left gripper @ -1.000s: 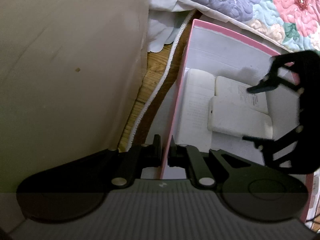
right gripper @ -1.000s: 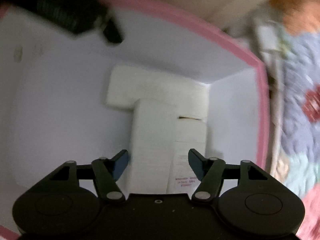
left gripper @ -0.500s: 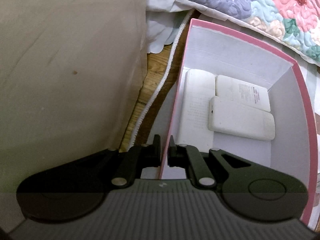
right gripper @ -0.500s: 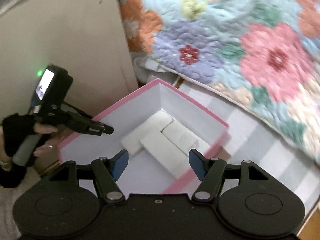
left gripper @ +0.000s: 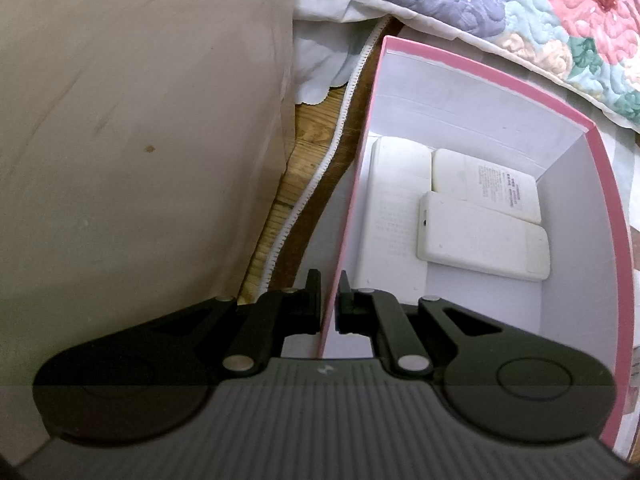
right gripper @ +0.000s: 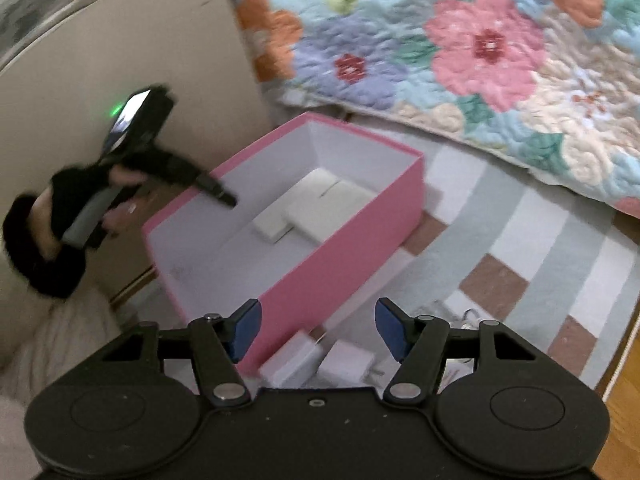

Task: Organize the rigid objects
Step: 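Withdraw the right gripper from the box toward the remaining white items, then close the right gripper on the translucent white charger and lift it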

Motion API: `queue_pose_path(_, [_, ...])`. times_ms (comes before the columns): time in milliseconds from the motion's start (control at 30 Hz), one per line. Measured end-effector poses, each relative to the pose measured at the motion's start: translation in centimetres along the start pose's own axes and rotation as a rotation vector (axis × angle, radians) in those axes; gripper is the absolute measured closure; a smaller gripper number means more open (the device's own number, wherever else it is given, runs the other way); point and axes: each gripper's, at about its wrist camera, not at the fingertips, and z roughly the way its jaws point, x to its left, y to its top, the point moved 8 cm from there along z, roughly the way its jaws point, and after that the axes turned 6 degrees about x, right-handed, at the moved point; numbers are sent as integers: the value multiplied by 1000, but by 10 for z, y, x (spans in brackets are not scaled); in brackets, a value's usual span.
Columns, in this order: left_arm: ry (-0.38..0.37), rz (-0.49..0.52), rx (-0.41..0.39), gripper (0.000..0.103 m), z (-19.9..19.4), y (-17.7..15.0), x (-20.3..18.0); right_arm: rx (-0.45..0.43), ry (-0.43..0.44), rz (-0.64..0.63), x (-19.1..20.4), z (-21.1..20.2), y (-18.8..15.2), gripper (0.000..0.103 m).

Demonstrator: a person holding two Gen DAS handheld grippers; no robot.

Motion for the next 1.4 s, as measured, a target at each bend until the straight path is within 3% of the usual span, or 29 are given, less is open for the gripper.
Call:
queue_pose_path(400, [-9,-8,7,97,0,1,2,294,-14,-465,50,71,-27,34])
queue_pose_path(500, [-9,-7,7,97,0,0,2,328,-61,-600,59,82,-33,34])
queue_pose_path(633, [-11,-9,8,97,0,0,3,347,-79,-656,61,92,-33,34])
queue_pose_path(867, [-14,-11,8,97,-1,0,3,391,-98,-652,53,117,-30,31])
queue_pose_path(967, [-16,-12,9,97,-1,0,3,402,-108,-654,51,126,-31,21])
queue_pose_path(1033, [-17,-11,10,97,-2,0,3,408,-117,-652,49,132,-32,19])
queue_pose_path(1200, [-12,-6,9,97,-2,0,2,428,-88,-536,38,146,-36,15])
queue_pose_path(1300, [-13,-8,9,97,-2,0,3,373,-44,-458,35,142,-34,25])
queue_pose_path(1400, [-18,-12,10,97,-2,0,3,342,-34,-380,30,137,-36,25])
